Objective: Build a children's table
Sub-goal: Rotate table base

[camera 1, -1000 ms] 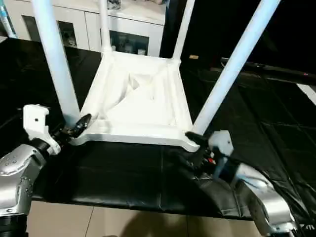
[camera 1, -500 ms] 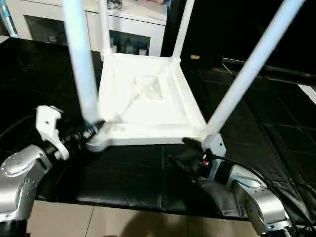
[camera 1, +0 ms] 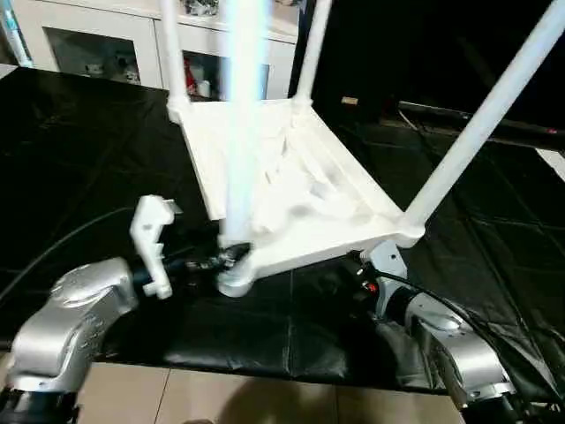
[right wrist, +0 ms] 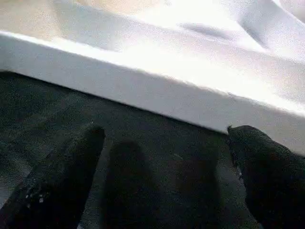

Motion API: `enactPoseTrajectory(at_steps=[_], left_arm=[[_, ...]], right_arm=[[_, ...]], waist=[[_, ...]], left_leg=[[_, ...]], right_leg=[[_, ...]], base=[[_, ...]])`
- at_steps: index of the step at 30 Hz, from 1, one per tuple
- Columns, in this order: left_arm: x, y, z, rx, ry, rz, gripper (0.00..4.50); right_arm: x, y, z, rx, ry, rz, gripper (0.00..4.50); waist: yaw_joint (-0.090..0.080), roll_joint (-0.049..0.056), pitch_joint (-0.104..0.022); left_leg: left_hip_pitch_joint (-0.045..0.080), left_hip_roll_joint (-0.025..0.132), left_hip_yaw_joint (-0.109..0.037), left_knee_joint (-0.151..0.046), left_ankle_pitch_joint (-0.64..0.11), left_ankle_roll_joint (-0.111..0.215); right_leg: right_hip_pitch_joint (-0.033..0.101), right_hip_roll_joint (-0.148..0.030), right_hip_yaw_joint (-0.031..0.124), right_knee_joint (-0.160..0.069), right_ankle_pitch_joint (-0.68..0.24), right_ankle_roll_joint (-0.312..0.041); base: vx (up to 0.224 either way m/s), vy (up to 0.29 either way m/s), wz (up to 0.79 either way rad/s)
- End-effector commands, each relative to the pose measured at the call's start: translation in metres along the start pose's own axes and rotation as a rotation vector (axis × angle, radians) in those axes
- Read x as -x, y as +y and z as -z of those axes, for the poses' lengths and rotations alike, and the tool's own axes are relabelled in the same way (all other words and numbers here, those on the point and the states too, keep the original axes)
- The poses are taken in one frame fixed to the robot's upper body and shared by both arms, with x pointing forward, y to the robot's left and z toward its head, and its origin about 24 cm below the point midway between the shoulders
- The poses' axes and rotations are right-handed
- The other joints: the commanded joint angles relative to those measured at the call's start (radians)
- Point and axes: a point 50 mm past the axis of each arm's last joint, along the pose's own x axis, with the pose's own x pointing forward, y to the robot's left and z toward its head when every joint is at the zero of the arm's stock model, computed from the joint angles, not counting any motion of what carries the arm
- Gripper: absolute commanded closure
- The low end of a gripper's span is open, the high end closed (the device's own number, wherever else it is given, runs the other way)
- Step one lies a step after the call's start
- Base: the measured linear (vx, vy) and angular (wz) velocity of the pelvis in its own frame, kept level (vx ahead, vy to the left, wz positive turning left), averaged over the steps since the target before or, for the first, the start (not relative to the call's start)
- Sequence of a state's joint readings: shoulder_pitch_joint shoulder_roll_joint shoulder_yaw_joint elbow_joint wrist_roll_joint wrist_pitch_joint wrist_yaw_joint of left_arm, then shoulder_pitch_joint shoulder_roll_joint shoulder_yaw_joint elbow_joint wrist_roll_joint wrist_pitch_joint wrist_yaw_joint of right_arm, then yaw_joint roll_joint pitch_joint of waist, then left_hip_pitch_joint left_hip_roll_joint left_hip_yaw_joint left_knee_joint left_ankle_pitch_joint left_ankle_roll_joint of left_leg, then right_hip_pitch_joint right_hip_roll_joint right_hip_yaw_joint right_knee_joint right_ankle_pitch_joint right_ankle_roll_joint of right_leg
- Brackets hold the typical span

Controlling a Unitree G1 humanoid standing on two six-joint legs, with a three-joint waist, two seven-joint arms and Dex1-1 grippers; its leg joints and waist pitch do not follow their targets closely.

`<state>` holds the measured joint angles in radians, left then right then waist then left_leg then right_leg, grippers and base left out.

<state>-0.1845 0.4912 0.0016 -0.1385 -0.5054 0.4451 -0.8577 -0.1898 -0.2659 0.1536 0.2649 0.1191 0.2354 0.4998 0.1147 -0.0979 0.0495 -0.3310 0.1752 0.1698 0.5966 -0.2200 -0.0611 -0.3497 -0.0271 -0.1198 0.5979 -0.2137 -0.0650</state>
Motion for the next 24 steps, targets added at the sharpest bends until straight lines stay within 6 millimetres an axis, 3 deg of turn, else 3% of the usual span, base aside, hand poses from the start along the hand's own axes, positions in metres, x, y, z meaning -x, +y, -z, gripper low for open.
enactPoseTrajectory(at_steps=[1,4,11,19,21,24], left_arm=[[-0.014,-0.007,-0.006,-0.026,-0.004,0.061,1.39],[-0.019,-0.007,-0.006,-0.029,0.0,0.064,1.39],[-0.035,-0.015,-0.008,-0.009,-0.018,0.112,1.39],[-0.04,-0.046,-0.015,0.066,-0.07,0.303,1.39],[-0.043,-0.062,-0.013,0.094,-0.084,0.358,1.39],[-0.047,-0.068,-0.014,0.103,-0.096,0.367,1.39]], right_arm=[[0.002,-0.015,-0.003,0.006,0.011,0.083,0.0],[0.001,-0.019,-0.002,0.013,0.026,0.107,0.0],[0.0,-0.03,0.0,0.005,0.05,0.196,0.0],[-0.008,-0.028,-0.006,-0.005,0.018,0.184,0.0],[-0.012,-0.024,-0.009,-0.005,0.004,0.167,0.0],[-0.015,-0.021,-0.011,-0.002,-0.003,0.155,0.0]], waist=[[-0.002,0.023,-0.044],[-0.002,0.024,-0.044],[-0.002,0.024,-0.048],[-0.004,0.027,-0.047],[-0.009,0.025,-0.047],[-0.018,0.022,-0.046]], left_leg=[[0.004,0.084,-0.031,-0.082,-0.084,-0.018],[0.004,0.085,-0.032,-0.082,-0.087,-0.019],[0.003,0.085,-0.031,-0.079,-0.053,-0.016],[-0.001,0.084,-0.029,-0.076,-0.045,-0.01],[-0.004,0.084,-0.03,-0.077,-0.049,-0.008],[-0.006,0.08,-0.029,-0.075,-0.051,-0.004]], right_leg=[[0.035,-0.151,0.094,-0.062,-0.151,-0.102],[0.036,-0.15,0.094,-0.064,-0.167,-0.089],[0.038,-0.15,0.093,-0.056,-0.108,-0.102],[0.04,-0.148,0.093,-0.052,-0.082,-0.117],[0.043,-0.149,0.093,-0.051,-0.087,-0.115],[0.044,-0.147,0.094,-0.055,-0.109,-0.108]], base=[[0.0,0.0,0.0],[0.0,0.0,0.0],[0.0,0.0,0.0],[0.0,0.0,0.0],[0.0,0.0,0.0],[0.0,0.0,0.0]])
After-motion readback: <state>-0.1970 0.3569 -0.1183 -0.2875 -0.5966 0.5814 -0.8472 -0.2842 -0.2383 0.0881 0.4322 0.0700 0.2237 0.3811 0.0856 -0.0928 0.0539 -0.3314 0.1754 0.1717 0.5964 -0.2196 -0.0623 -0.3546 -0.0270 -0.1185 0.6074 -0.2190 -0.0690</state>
